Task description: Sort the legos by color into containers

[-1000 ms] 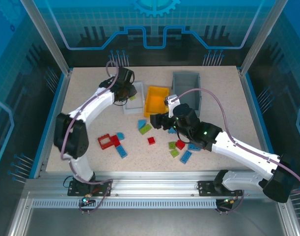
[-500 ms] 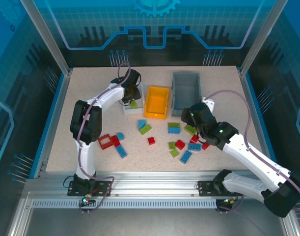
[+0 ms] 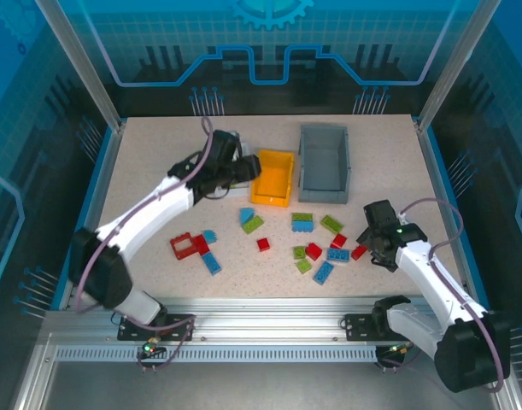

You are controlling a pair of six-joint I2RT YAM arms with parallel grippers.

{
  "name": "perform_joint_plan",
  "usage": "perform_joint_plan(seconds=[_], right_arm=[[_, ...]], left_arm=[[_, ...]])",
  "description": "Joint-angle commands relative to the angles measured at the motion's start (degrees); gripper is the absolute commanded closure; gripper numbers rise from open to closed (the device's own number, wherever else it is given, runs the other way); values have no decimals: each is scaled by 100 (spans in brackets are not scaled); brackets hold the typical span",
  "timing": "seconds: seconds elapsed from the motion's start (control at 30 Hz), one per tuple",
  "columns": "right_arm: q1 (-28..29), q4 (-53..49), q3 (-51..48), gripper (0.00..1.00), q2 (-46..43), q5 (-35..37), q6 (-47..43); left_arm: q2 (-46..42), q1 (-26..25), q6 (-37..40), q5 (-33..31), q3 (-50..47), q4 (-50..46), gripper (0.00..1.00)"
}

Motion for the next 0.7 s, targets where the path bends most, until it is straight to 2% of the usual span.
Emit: perform_joint_plan(seconds=[0.0,0.13,0.37,0.53,0.67], right_arm=[[-291,670,-244,28,198,-822,-14],[-362,1152,-282,31,529,-1012,-174],[-371,1588,-363,33,958,-1110,-265],[-372,1903,-400,62,1338,-1110,-304],[-378,1910,-288,79,1487,-1037,-383]], left_arm=[[-480,-649,298,627,-747,916,37],[-883,-1305,265,562,-1214,1086,38],[-1222,-1795,-54,429,-1834,1277,38],[-1370,-1870,-117,409,-1987,1346,39],[-1517,-1877,-80,344,-1964,1278,39]])
